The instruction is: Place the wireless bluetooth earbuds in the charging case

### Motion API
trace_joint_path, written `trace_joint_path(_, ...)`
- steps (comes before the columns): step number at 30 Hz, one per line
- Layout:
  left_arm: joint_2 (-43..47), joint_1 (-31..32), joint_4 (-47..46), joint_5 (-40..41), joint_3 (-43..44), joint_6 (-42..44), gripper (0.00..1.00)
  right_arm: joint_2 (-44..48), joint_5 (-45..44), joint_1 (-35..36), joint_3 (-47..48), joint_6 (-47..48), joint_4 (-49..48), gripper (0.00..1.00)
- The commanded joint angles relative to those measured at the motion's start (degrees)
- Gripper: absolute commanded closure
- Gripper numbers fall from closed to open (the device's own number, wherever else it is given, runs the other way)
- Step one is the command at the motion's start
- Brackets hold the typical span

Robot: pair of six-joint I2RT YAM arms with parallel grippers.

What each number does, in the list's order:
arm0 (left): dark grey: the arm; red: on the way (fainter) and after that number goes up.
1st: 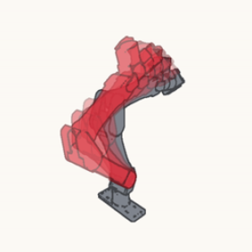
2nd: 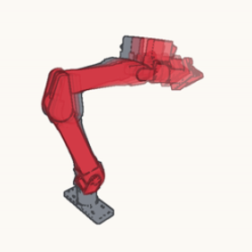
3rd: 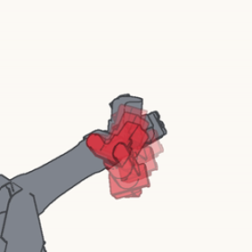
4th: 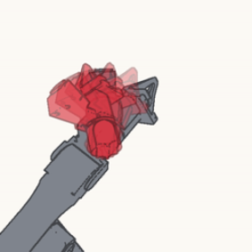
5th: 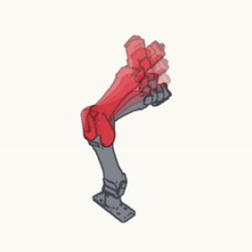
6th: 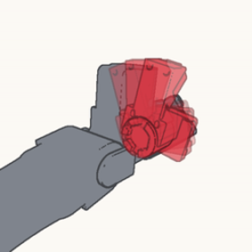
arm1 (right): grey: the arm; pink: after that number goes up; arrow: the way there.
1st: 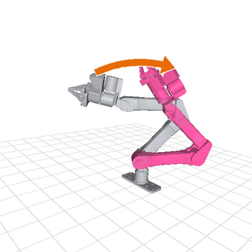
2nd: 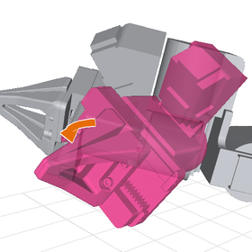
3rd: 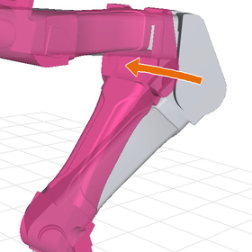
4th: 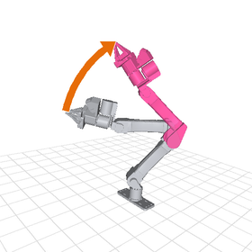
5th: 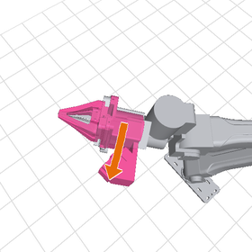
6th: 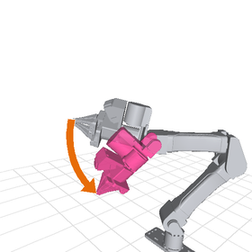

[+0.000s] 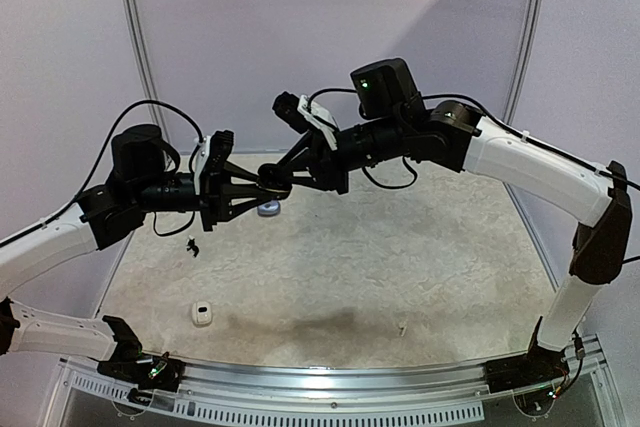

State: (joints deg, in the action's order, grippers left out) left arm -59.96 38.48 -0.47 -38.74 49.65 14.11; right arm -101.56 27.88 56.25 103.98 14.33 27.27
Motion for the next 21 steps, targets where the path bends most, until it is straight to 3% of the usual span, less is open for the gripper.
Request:
trace_joint_path(1, 0.5, 0.9, -1.7, -1.6, -0.6, 0.4, 1.0, -1.7, 0.3, -0.4, 1.5, 0.0, 2.0, 0.8)
trace_joint_path(7, 0.6, 0.9, -1.4, -1.2, -0.8, 0.1, 1.0, -1.0, 0.4, -0.4, 1.5, 0.6, 2.1, 0.91)
trace_joint_path(11, 0.6, 0.8, -1.5, -0.7, -1.1, -0.3, 1.0, -0.3, 0.2, -0.4, 1.7, 1.5, 2.3, 0.93)
trace_joint_path(12, 0.6, 0.8, -1.5, -0.3, -1.2, -0.5, 0.93, -0.1, 0.4, -0.4, 1.8, 1.7, 2.3, 0.93)
trace_joint_path(14, 0.5, 0.8, -2.0, 1.4, -1.7, -1.6, 0.62, 0.4, 0.7, -0.4, 1.9, 2.3, 2.4, 0.94)
trace_joint_path(15, 0.5, 0.8, -2.2, 2.3, -1.8, -2.1, 0.53, 0.6, 0.6, -0.4, 2.0, 2.5, 2.5, 0.94)
trace_joint_path(18, 0.5, 0.8, -2.5, 2.8, -2.2, -3.4, 0.44, 1.3, 0.1, -0.4, 2.0, 3.1, 2.6, 0.95)
trace_joint_path(21, 0.2, 1.0, -2.7, 1.4, -2.1, -4.2, 0.46, 1.8, 0.1, -0.4, 2.0, 3.6, 2.4, 0.95)
